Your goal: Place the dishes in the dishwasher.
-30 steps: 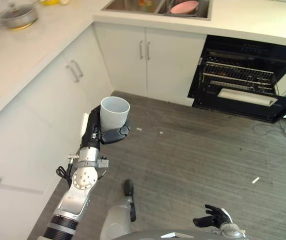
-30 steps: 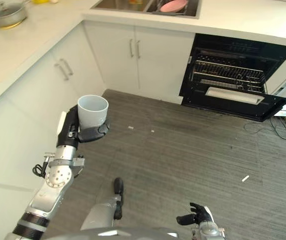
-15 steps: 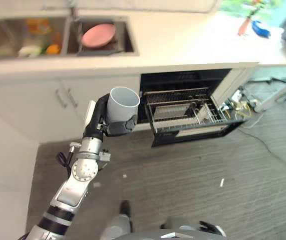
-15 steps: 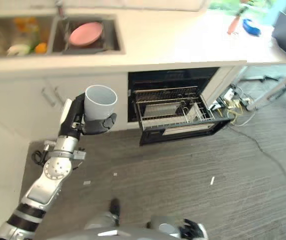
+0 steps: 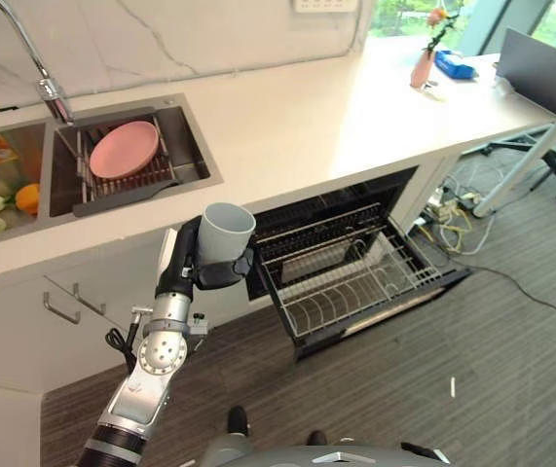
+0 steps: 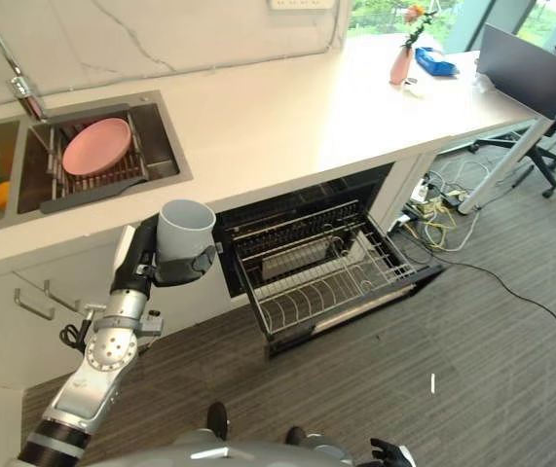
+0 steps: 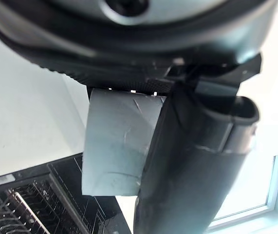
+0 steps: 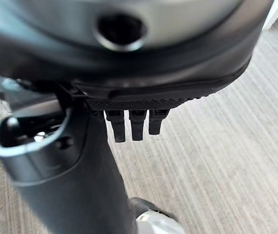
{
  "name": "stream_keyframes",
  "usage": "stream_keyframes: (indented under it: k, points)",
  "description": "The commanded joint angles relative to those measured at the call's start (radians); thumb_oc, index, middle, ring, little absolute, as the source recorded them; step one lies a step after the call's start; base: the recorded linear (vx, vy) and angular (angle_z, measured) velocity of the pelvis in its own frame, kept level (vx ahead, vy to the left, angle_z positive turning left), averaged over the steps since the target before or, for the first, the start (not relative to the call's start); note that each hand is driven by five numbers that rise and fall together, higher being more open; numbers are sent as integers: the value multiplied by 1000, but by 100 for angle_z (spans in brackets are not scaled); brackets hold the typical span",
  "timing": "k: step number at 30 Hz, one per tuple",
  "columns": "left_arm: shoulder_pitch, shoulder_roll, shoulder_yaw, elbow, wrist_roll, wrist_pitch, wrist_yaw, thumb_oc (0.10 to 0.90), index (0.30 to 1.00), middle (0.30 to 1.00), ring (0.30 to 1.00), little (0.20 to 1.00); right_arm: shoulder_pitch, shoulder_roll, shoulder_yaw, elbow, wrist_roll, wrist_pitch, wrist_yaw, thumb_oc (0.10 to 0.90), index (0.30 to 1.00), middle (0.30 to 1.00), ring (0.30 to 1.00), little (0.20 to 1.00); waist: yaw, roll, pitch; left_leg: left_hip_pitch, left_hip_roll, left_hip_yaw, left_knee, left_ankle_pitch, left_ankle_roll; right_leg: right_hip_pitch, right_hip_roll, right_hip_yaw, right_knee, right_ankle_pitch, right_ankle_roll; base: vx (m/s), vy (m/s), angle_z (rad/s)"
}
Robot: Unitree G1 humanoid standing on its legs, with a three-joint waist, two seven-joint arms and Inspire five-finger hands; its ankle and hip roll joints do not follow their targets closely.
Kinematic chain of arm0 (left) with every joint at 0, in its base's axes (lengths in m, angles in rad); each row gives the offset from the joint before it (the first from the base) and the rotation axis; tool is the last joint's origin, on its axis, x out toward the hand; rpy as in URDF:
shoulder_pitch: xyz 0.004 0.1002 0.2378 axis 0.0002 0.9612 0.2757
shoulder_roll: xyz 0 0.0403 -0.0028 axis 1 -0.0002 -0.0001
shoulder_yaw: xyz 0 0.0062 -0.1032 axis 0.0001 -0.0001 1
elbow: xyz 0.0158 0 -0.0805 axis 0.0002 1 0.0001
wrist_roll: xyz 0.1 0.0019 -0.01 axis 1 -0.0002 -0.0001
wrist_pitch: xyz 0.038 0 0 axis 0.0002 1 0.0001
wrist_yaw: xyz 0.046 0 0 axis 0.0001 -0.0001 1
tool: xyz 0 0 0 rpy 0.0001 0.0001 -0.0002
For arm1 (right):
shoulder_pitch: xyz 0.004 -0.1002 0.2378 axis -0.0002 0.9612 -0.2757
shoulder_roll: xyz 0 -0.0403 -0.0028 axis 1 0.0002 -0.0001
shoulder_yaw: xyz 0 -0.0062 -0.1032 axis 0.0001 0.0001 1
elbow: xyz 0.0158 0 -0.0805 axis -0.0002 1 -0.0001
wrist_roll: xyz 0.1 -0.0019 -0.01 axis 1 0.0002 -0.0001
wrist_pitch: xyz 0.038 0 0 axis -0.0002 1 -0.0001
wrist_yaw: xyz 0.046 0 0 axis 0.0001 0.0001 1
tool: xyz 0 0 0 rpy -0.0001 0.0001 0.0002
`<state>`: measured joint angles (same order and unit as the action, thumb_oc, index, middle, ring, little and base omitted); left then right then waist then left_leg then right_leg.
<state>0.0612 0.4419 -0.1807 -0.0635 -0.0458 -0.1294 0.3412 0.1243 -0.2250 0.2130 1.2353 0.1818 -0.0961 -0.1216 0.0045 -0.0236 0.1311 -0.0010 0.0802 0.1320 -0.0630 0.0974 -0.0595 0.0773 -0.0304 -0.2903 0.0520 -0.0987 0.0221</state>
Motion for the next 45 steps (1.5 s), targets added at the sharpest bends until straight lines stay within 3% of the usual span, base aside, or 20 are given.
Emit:
stream_keyframes:
  k: [1,3,5,6,7,8,9,10,11,13,17,23,30,34,36,37,38,40,42,45]
  points:
    - [-70,22,66,-174,35,-102,29,400,300,300,300,300,-16,-8,18,35,26,-7,-10,800,900,900,900,900,32,-38,-3,43,-37,45,-8,-50,-5,53,-4,64,-2,32,85,-9,-39,14]
    - [-82,20,59,-170,40,-100,27,400,300,300,300,300,-17,-11,19,38,22,-4,-8,800,900,900,900,900,33,-37,7,22,-42,49,23,-46,-11,62,-10,53,-9,32,83,-70,-62,14]
    - [-103,33,52,-160,59,-110,17,400,300,300,300,300,-24,-17,14,43,23,1,-2,800,900,900,900,900,26,-42,38,-64,-43,49,208,-54,-52,50,-35,47,-8,40,73,-129,-62,29]
    - [-104,33,52,-160,59,-110,17,400,300,300,300,300,-24,-17,14,43,23,1,-2,800,900,900,900,900,26,-41,37,-67,-42,47,212,-56,-52,49,-34,46,-8,40,73,-82,-21,39]
    - [-114,37,54,-158,61,-116,14,400,300,300,300,300,-34,-26,24,44,14,1,-2,800,900,900,900,900,37,-42,49,-82,-49,6,270,-50,-76,44,-37,58,-12,44,67,-81,16,32]
    - [-121,35,56,-163,57,-122,25,400,300,300,300,300,-56,-38,46,38,-4,-3,-8,800,900,900,900,900,59,-47,49,-85,-61,-89,290,-63,-89,34,-44,87,-25,47,64,-78,16,14]
    - [-122,35,57,-163,57,-122,26,400,300,300,300,300,-57,-38,46,38,-4,-3,-9,800,900,900,900,900,58,-47,49,-86,-60,-90,291,-65,-90,34,-43,87,-25,46,63,-45,65,-19]
    - [-122,32,60,-171,54,-123,36,400,300,300,300,300,-69,-45,51,36,-9,-7,-20,800,900,900,900,900,65,-49,44,-76,-31,-131,262,-80,-88,29,-48,109,-36,51,68,3,136,-56]
    - [-123,22,60,-185,44,-129,59,400,300,300,300,300,-78,-60,32,27,16,-15,-30,800,900,900,900,900,63,-43,37,-36,32,-185,190,-78,-92,28,-54,139,-53,62,82,-4,178,-63]
    - [-135,16,49,-195,56,-128,63,400,300,300,300,300,-74,-73,3,15,58,-22,-28,800,900,900,900,900,46,-28,23,-2,58,-217,102,-74,-92,32,-53,155,-88,78,99,14,163,-45]
    - [-159,5,21,-189,76,-123,49,400,300,300,300,300,-60,-72,-30,14,107,-25,-22,800,900,900,900,900,-2,1,-10,66,77,-143,-24,-68,-96,23,-52,150,-128,113,113,-18,119,-21]
    - [-152,14,28,-177,93,-125,54,400,300,300,300,300,-61,-17,-19,36,121,-16,-19,800,900,900,900,900,-15,-14,-22,116,51,-43,-24,-110,-77,4,-77,228,-139,155,136,1,116,-38]
    - [-154,26,46,-187,127,-110,75,400,300,300,300,300,-37,-48,-115,-1,211,-40,-37,800,900,900,900,900,-43,-18,-35,142,41,-6,-24,-134,-65,4,-97,257,-139,153,153,10,55,-27]
    - [-178,45,104,-238,176,-115,105,400,300,300,300,300,36,-189,-227,-468,175,-114,-96,800,900,900,900,900,-91,-7,-44,158,43,25,-24,-142,-64,-2,-101,283,-139,159,163,13,52,-29]
    - [-213,55,125,-259,201,-108,131,400,300,300,300,300,27,-228,-352,-714,203,-172,-168,800,900,900,900,900,-124,6,-53,171,43,36,-24,-159,-61,0,-104,293,-139,150,168,39,79,-35]
    - [-258,58,134,-273,228,-95,144,400,300,300,300,300,-4,-248,-400,-945,199,-202,-188,800,900,900,900,900,-139,15,-53,174,41,50,-24,-153,-56,-8,-103,308,-139,164,166,29,56,-23]
    - [-258,57,134,-273,228,-95,144,400,300,300,300,300,-4,-247,-401,-946,198,-201,-188,800,900,900,900,900,-138,15,-54,174,41,51,-24,-153,-56,-8,-103,309,-139,163,166,17,42,-27]
    - [-298,72,131,-276,262,-85,134,400,300,300,300,300,-70,-254,-385,-1188,194,-245,-171,800,900,900,900,900,-145,24,-60,188,43,62,-24,-170,-52,-5,-102,321,-138,156,168,58,39,-31]
    - [-357,83,96,-258,253,-83,119,400,300,300,300,300,-169,-235,-292,-1403,233,-270,-112,800,900,900,900,900,-139,25,-66,189,43,69,-24,-154,-51,-5,-100,326,-139,164,161,-34,8,-23]
    - [-417,72,36,-207,230,-68,93,400,300,300,300,300,-236,-208,-170,-1491,280,-242,-55,800,900,900,900,900,-131,25,-76,192,45,66,-24,-156,-50,3,-98,322,-139,156,156,8,-5,-11]
